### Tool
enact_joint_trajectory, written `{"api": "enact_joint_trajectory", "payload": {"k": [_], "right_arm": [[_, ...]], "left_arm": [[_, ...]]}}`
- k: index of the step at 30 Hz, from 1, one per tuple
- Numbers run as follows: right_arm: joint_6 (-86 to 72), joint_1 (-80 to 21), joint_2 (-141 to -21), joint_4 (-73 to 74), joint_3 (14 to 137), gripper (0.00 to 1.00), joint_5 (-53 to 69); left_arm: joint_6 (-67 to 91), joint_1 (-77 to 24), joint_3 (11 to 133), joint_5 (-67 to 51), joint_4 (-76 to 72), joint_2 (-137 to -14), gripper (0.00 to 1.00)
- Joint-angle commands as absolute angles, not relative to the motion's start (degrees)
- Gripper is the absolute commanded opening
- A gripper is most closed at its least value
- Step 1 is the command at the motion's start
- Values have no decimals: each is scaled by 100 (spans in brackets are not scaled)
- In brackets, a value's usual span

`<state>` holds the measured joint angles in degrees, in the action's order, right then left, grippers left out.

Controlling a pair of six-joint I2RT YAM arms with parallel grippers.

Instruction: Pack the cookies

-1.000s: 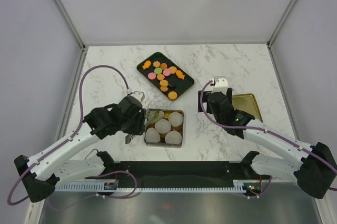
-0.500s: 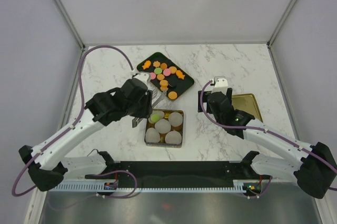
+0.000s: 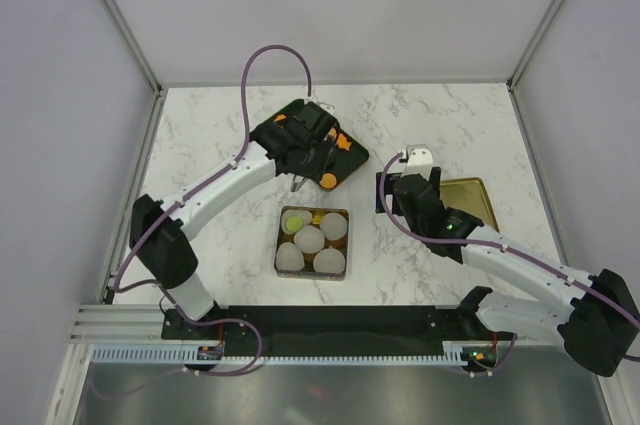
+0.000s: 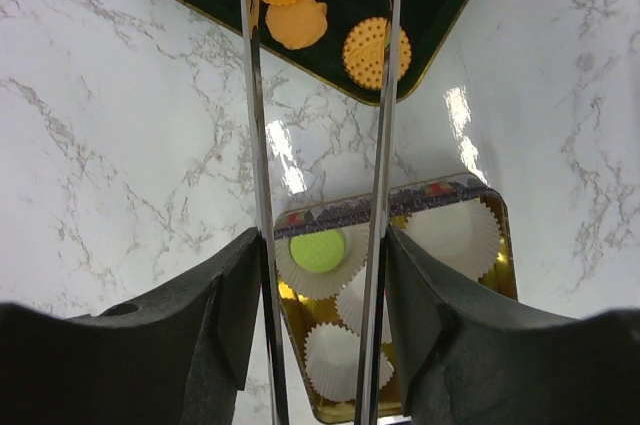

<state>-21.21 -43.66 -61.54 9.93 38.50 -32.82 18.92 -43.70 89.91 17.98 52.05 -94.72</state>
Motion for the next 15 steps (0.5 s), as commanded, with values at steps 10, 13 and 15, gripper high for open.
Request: {"api": "enact_joint_trajectory", "payload": {"k": [10, 13, 15], "right_arm": [[-2118, -4368, -6108, 826, 3876, 98, -3322], [-2101, -4377, -6108, 826, 3885, 98, -3331], [-2109, -4368, -6108, 826, 3885, 98, -3331]], "left_arm": [[1178, -4254, 9694, 1934, 4755, -10503, 58], [1151, -4236, 9721, 1960, 4720, -10625, 58], [1108, -4219, 9729, 1960, 4685, -10696, 58]]}}
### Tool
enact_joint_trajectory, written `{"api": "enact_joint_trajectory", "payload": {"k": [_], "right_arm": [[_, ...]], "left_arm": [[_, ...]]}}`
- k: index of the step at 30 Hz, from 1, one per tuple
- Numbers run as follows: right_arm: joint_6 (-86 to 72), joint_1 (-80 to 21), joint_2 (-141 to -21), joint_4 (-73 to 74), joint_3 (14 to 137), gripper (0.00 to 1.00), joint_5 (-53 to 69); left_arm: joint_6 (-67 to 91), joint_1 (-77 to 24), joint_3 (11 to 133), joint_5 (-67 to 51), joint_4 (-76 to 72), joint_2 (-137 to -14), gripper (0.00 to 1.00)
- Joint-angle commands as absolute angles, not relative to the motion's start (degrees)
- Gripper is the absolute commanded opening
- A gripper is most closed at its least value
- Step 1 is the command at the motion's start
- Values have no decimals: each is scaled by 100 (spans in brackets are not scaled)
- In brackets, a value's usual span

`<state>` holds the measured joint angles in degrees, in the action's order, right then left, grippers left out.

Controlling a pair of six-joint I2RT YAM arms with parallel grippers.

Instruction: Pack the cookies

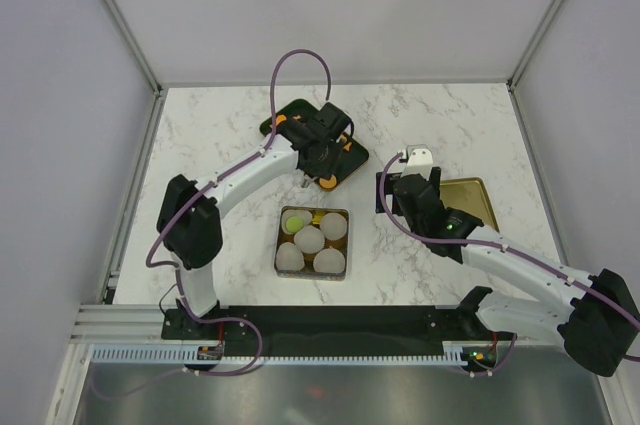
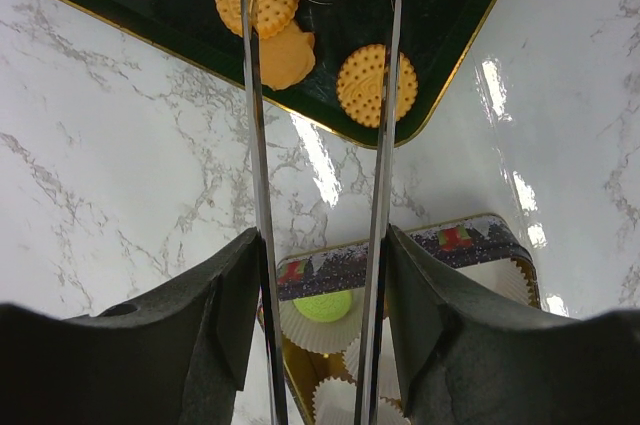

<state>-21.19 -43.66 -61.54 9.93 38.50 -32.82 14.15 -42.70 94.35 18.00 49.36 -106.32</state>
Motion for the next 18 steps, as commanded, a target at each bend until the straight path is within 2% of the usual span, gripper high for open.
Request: {"api": "enact_joint_trajectory", "payload": {"k": [1, 13, 18], "right_arm": [[-2118, -4368, -6108, 826, 3885, 98, -3340], [-2136, -4377, -6135, 826, 3858, 98, -3313], [-2136, -4368, -6126, 817, 3850, 98, -3314]], "left_arm": [[1081, -4210, 9738, 1916, 4632, -10740, 58], [1020, -4201, 9703, 1995, 4588, -10890, 58], [1011, -4201, 9677, 2004, 4597, -10898, 55]]}}
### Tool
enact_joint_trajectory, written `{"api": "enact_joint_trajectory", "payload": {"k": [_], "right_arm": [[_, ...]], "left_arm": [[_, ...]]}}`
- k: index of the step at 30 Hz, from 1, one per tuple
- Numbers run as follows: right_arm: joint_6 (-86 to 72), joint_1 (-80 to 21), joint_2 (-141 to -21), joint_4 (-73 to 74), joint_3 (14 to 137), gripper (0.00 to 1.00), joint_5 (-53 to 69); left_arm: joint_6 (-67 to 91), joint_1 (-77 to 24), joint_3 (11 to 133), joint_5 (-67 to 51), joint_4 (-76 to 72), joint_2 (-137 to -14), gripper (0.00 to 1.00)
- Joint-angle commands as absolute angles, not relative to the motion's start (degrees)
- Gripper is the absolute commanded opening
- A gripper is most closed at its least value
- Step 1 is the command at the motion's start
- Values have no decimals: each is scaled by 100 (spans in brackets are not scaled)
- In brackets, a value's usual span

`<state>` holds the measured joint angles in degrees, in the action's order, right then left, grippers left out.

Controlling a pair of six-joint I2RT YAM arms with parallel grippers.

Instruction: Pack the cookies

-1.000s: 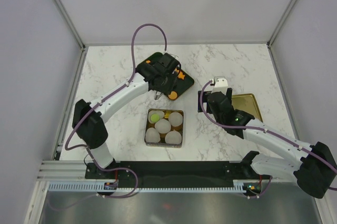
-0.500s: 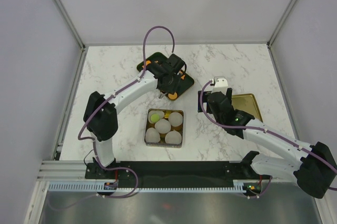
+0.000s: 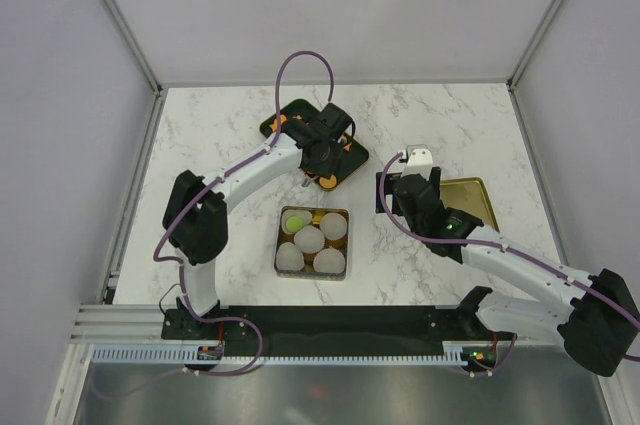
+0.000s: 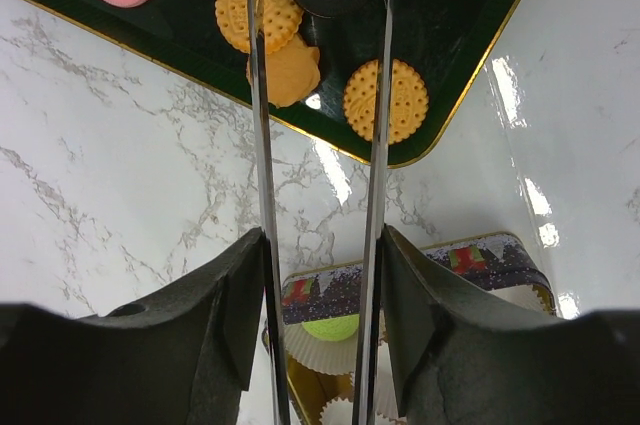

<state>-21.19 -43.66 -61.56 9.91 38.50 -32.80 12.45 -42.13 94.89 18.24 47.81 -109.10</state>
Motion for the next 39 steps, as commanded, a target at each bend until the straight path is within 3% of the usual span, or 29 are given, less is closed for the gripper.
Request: {"api": "enact_joint_trajectory", "payload": {"k": [1, 9, 21, 33, 39], "right_arm": [[-2144, -4368, -6126, 826, 3850, 98, -3313], [-2153, -4377, -6126, 826, 3850, 98, -3313], [-2162, -4368, -6170, 852, 3858, 98, -3419], [-2188, -4342, -6231, 923, 3902, 98, -3595], [-2224, -4324, -6284, 923, 3938, 98, -3577]], "left_arm": [[1002, -4201, 9685, 2013, 4597, -10898, 54], [984, -4210, 9721, 2021, 4597, -10749, 45], [1204, -4201, 9853, 1645, 4728, -10004, 43], [1819, -4280, 8036, 616, 4816, -7894, 42], [2293, -4824, 7166, 659, 5054, -6883, 42]]}}
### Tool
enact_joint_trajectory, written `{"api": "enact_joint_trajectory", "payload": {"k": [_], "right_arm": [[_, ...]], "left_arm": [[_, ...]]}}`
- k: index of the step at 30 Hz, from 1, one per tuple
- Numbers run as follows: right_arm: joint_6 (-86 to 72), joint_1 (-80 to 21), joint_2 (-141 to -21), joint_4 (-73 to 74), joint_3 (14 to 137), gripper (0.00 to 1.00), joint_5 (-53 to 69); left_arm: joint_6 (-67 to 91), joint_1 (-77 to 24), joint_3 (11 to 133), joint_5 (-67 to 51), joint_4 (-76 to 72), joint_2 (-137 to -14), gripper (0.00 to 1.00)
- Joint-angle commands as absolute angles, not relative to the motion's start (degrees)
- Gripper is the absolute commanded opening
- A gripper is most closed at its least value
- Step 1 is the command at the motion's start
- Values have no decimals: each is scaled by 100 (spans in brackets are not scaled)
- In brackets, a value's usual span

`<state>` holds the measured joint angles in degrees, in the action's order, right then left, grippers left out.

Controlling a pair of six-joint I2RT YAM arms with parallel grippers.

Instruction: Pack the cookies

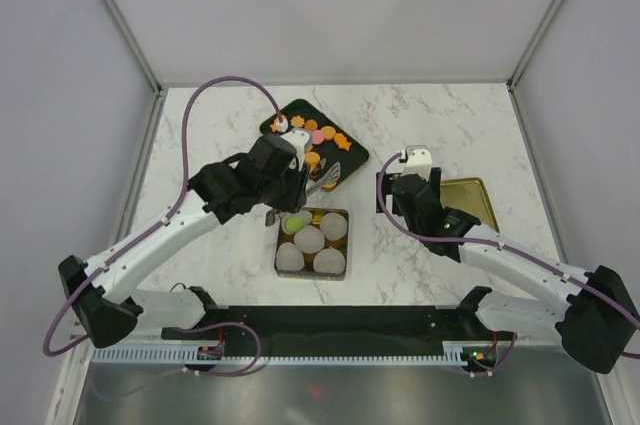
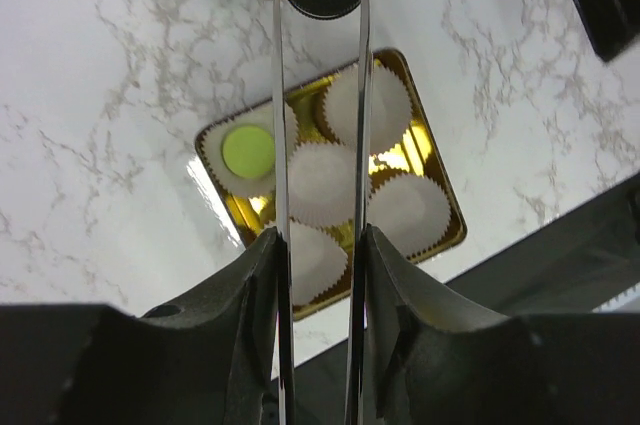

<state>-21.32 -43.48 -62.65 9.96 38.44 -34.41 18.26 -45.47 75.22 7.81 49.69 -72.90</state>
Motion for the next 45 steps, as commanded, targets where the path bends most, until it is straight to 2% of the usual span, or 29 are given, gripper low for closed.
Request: {"api": "enact_joint_trajectory", "payload": {"k": [1, 8, 15, 34, 45], "right_arm": [[-2215, -4324, -6284, 923, 3946, 98, -3577], [-2241, -4316, -6363, 905, 3981, 98, -3525], [-2241, -4324, -6407, 888, 3999, 98, -3454], [-2224, -4315, -6363, 861, 3990, 98, -3384], [-2232, -4315, -6319, 861, 3964, 98, -3366]], "left_arm": [[2294, -4886, 7041, 659, 5054, -6647, 42], [3005, -5528, 6224, 835, 5106, -6021, 42], [3331, -5976, 6047, 1107, 5054, -6126, 43], [3314, -5994, 5950, 1301, 4562, -6609, 54], [3208, -5994, 6161, 1239, 4675, -6294, 54]]}}
